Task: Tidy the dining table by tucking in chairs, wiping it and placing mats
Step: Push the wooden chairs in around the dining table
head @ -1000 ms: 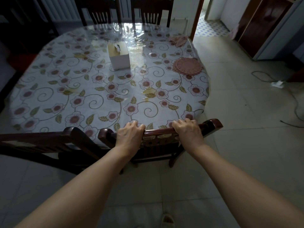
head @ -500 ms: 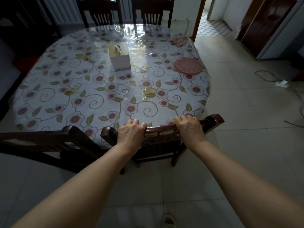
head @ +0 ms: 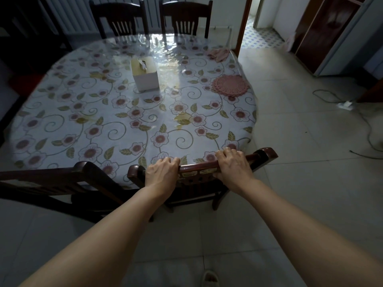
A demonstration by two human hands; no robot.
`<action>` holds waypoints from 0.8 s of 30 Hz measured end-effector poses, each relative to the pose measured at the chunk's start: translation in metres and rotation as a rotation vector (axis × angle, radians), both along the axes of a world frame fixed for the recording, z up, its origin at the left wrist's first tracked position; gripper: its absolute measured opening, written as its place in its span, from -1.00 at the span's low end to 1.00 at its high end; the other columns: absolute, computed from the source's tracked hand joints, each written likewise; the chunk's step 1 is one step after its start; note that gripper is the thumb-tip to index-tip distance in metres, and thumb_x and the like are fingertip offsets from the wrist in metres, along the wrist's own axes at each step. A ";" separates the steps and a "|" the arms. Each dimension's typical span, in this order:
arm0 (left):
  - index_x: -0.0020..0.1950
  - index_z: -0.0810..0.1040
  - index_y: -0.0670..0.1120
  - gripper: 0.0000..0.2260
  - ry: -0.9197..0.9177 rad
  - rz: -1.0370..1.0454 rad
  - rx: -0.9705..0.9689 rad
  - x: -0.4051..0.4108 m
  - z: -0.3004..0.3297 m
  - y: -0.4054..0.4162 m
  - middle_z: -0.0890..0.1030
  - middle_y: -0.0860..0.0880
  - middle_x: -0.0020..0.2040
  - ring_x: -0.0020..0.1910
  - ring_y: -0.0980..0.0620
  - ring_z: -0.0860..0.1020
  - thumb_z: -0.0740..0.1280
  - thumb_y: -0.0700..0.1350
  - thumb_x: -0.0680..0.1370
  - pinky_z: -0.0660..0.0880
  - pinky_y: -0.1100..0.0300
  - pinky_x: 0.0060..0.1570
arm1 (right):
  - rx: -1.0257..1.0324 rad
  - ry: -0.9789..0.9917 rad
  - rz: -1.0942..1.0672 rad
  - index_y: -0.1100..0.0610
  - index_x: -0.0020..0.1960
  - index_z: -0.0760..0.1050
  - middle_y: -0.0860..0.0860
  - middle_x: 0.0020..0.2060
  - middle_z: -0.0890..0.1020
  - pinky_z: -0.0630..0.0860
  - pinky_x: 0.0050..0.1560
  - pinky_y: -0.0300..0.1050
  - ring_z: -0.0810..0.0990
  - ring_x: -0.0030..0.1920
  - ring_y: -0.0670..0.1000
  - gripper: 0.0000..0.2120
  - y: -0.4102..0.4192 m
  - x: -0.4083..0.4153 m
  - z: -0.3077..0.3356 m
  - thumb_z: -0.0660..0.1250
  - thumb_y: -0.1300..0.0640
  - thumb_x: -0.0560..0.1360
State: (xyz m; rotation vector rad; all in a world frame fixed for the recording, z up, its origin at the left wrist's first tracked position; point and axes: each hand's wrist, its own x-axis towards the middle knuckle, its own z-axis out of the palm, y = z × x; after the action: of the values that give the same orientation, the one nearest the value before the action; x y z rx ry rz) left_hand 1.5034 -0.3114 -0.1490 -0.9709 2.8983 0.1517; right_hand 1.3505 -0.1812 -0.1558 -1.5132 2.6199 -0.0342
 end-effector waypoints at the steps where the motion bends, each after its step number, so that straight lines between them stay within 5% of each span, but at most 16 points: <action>1: 0.23 0.38 -0.02 -0.75 0.002 -0.008 0.018 0.001 0.003 -0.001 0.53 -0.04 0.13 0.11 -0.06 0.50 0.25 -0.08 0.56 0.31 0.12 -0.10 | 0.014 -0.018 -0.004 0.11 0.34 0.29 0.12 0.28 0.41 0.18 0.38 0.07 0.34 0.31 0.14 -0.47 0.002 0.001 0.001 0.33 -0.07 0.47; 5: 0.33 0.33 0.00 -0.60 0.005 -0.055 0.096 0.006 0.020 -0.001 0.51 -0.04 0.22 0.21 -0.07 0.46 0.25 0.09 0.54 0.32 0.04 0.16 | 0.000 -0.108 -0.039 0.10 0.44 0.18 0.10 0.36 0.32 0.08 0.47 0.08 0.24 0.40 0.12 -0.32 0.006 0.009 0.013 0.33 -0.14 0.45; 13: 0.46 0.20 0.01 -0.48 0.060 -0.080 0.248 -0.007 0.048 0.006 0.42 -0.06 0.38 0.36 -0.08 0.37 0.08 0.22 0.57 0.22 -0.07 0.33 | 0.006 -0.138 -0.139 0.10 0.53 0.02 0.11 0.49 0.15 0.03 0.50 0.05 0.10 0.49 0.11 -0.23 0.019 0.012 0.053 0.27 -0.19 0.49; 18: 0.47 0.18 -0.02 -0.46 0.057 -0.071 0.308 -0.034 0.060 0.021 0.39 -0.09 0.41 0.38 -0.10 0.34 0.10 0.22 0.56 0.24 -0.09 0.35 | 0.047 -0.172 -0.141 0.04 0.56 -0.11 0.09 0.55 -0.01 -0.12 0.50 0.03 -0.05 0.54 0.06 -0.20 0.034 -0.007 0.070 0.24 -0.19 0.51; 24: 0.47 0.16 -0.03 -0.48 0.006 -0.031 0.301 -0.102 0.071 0.062 0.37 -0.10 0.43 0.39 -0.12 0.34 0.11 0.17 0.58 0.28 -0.05 0.29 | -0.042 -0.220 -0.124 0.04 0.55 -0.08 0.10 0.53 0.04 -0.05 0.51 0.07 -0.01 0.53 0.08 -0.19 0.056 -0.069 0.079 0.27 -0.19 0.49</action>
State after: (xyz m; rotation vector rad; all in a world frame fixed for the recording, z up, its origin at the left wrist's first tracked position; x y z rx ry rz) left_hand 1.4017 -0.2496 -0.0778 -0.8718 2.7812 0.5699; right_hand 1.2817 -0.1255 -0.0772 -1.2749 2.5457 -0.2535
